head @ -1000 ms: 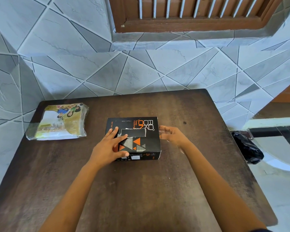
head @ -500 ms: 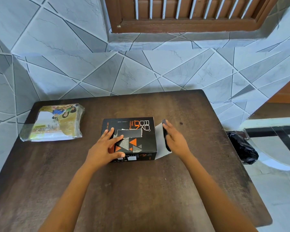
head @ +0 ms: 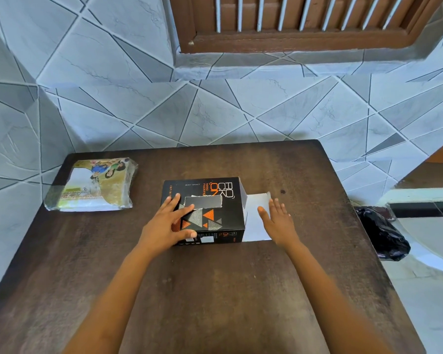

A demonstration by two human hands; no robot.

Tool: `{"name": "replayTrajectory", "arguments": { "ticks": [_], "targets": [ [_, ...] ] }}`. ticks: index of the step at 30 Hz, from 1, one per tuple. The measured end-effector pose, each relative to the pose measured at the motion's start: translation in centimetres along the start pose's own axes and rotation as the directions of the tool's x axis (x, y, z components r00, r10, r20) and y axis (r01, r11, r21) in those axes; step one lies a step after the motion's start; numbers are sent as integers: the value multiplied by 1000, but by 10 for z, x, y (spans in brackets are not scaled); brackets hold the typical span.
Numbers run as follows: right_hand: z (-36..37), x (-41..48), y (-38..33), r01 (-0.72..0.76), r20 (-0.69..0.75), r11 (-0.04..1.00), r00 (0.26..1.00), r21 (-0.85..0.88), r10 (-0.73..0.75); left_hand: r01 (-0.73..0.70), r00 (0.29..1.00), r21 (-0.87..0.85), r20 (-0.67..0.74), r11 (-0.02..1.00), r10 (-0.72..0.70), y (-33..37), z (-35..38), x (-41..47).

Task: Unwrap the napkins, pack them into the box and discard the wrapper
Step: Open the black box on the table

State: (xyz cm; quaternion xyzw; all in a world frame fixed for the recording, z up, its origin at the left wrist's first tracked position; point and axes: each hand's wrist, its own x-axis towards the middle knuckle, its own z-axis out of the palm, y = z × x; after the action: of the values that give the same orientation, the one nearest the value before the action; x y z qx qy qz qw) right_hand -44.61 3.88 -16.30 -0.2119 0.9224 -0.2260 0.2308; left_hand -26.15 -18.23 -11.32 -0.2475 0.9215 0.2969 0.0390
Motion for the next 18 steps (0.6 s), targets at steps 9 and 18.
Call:
{"name": "replayTrajectory", "arguments": {
  "ticks": [9,18],
  "targets": [
    [24,-26,-73,557,12,691,782,-461,-623,44,947,389,-309,920,86,24,10,21],
    [32,9,-87,514,6,686,802,-515,-597,281,885,142,-422,949,-199,-32,3,-53]
  ]
}}
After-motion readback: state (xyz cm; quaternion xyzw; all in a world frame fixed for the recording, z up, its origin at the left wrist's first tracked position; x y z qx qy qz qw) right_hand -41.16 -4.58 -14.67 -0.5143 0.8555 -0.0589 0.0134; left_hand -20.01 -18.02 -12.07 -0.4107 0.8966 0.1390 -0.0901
